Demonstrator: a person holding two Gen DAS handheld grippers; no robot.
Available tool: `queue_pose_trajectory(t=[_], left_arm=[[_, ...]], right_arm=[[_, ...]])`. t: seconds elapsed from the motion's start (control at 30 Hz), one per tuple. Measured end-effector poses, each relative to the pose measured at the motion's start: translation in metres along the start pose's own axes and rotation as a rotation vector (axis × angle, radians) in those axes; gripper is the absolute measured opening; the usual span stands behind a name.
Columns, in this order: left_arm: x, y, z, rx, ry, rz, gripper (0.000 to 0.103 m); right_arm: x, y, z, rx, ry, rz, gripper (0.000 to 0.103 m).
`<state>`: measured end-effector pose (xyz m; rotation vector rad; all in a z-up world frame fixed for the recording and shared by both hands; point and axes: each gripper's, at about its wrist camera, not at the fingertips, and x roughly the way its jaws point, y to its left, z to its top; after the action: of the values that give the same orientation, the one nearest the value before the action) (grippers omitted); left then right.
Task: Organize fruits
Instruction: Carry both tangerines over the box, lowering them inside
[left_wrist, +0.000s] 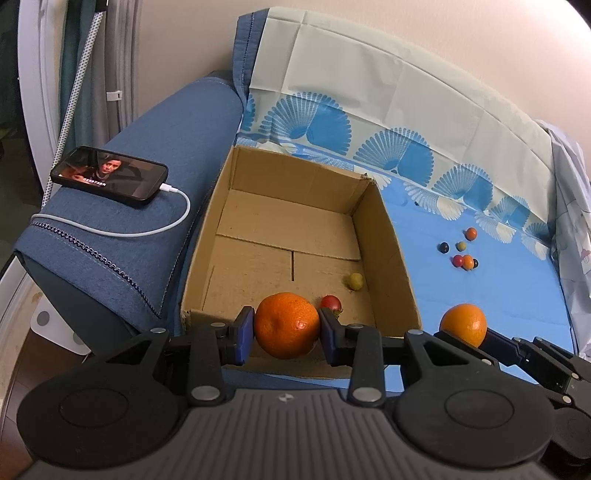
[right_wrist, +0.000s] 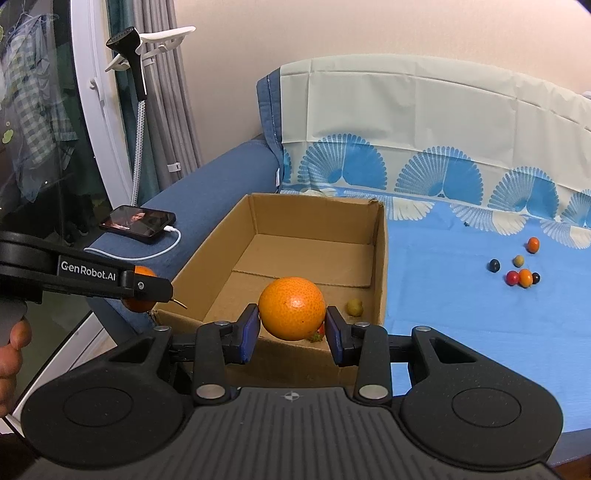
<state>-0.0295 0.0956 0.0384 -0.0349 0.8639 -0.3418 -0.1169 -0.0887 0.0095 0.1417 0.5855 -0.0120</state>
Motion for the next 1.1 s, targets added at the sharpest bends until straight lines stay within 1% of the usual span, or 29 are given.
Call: queue_pose_trajectory(t=[0.33, 0.6, 0.93, 1.1], left_arm=[[0.006, 0.0, 0.008, -0.009, -0.003, 0.0, 0.041], [0.016, 0.004, 0.022, -0.022, -0.005, 0.003, 0.041], [0.041, 0.007, 0.046, -0.026, -0.011, 0.024, 0.041], [0.059, 0.009, 0.052, -0.028, 0.003, 0.033, 0.041]], right_arm=[[0.008, 0.0, 0.002, -0.003, 0.013, 0.003, 0.04], [0.021, -0.001, 0.007, 0.003, 0.017, -0.005, 0.04], [0.05, -0.006, 0.018, 0.005, 0.022, -0.015, 0.04], [0.069, -0.008, 0.02, 0.0, 0.038, -0.012, 0.04]])
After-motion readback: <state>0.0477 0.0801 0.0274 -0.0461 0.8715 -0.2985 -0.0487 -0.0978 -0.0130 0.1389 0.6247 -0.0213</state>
